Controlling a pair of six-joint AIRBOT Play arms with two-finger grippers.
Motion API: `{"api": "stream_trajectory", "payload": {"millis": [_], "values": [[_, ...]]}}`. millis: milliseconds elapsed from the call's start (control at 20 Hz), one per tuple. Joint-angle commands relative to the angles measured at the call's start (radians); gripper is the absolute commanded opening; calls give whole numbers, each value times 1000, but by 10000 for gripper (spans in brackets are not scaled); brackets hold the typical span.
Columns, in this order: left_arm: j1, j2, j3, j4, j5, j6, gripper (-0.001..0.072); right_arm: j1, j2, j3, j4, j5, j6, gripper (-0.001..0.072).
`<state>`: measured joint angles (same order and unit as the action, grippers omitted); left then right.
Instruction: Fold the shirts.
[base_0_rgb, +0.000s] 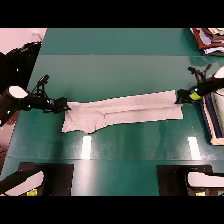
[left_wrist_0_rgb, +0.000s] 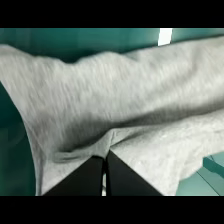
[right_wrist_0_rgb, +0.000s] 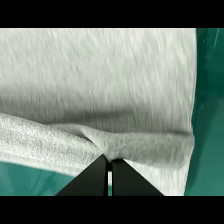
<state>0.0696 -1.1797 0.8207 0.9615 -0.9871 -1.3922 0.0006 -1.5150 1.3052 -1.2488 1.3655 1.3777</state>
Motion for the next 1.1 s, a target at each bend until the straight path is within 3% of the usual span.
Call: {"api": "stream_trajectory", "payload": {"millis": [0, 100, 150, 200, 250, 300, 450, 500, 550, 600, 650, 700, 800, 900, 1050], "values": [[1, -48, 12, -13, 100, 14, 19, 29, -140, 154, 13, 2, 12, 13], [1, -48, 35, -14, 107, 12, 22, 17, -188, 222, 95, 8, 9, 41], [1, -48, 53, -16, 104, 12, 148, 3, -204, 249, 140, 10, 8, 224], [1, -48, 71, -27, 95, 11, 420, -11, -219, 276, 182, 11, 8, 373], [1, -48, 97, -27, 78, 11, 526, -29, -225, 298, 198, 19, 7, 381], [1, -48, 124, -26, 48, 12, 528, -49, -224, 311, 203, 33, -6, 381], [1, -45, 201, -28, -39, 12, 524, -127, -222, 314, 202, 138, -66, 381], [1, -45, 212, -34, -58, 12, 354, -155, -222, 300, 203, 166, -77, 389], [1, -45, 215, -53, -68, 13, 110, -182, -222, 276, 203, 182, -87, 401], [1, -45, 215, -72, -69, 15, 23, -211, -223, 243, 203, 181, -90, 557], [1, -45, 215, -92, -69, 21, 20, -235, -223, 207, 208, 174, -92, 634], [1, -45, 215, -111, -69, 31, 20, -257, -223, 166, 216, 159, -112, 634], [-3, -46, 215, -141, -69, 36, 20, -284, -225, 87, 283, 131, -192, 624], [-39, -48, 215, -137, -62, 35, 19, -294, -246, 31, 359, 130, -255, 564], [-148, -48, 215, -124, 19, 35, 19, -269, -313, 33, 415, 154, -256, 554]]}}
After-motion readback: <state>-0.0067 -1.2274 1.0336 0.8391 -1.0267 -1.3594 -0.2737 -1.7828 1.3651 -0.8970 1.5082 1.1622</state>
